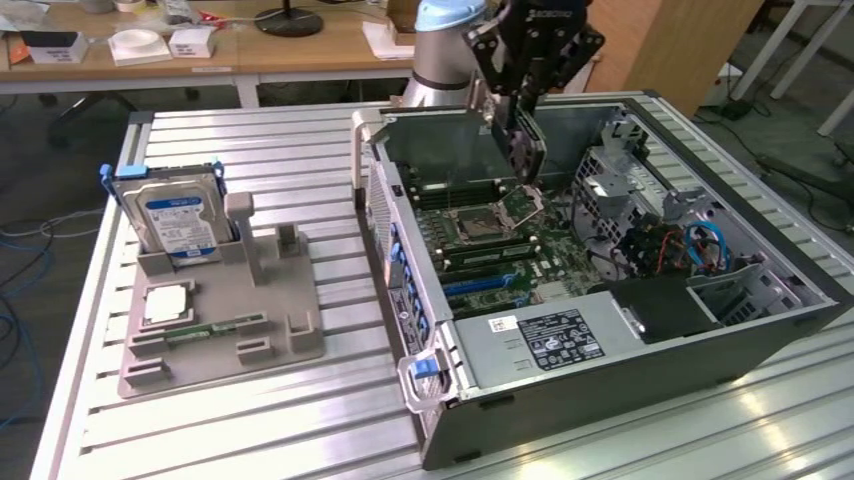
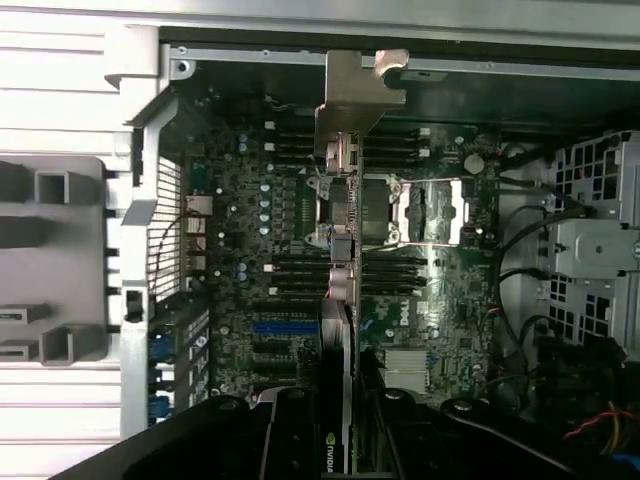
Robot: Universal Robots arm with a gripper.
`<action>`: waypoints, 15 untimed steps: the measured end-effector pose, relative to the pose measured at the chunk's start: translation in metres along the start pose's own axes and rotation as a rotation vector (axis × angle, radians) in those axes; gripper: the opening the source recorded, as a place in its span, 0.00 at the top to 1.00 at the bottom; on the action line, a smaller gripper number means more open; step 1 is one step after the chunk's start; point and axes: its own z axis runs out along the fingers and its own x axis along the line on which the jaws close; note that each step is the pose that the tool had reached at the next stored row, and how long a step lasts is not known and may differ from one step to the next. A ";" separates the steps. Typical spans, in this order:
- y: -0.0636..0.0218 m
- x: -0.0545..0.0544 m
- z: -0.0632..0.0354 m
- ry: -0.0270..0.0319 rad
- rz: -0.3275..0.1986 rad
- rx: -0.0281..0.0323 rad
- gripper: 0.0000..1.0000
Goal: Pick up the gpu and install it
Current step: 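Pick up the gpu and move the gpu toward the slot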
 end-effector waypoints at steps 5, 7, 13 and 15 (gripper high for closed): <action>-0.0001 -0.022 0.0021 0.0000 0.000 0.0001 0.74; -0.0001 -0.032 0.0031 0.0000 0.000 -0.0001 0.74; -0.0003 -0.059 0.0060 0.0000 0.000 0.0000 0.74; -0.0004 -0.066 0.0068 0.0000 0.000 -0.0002 0.74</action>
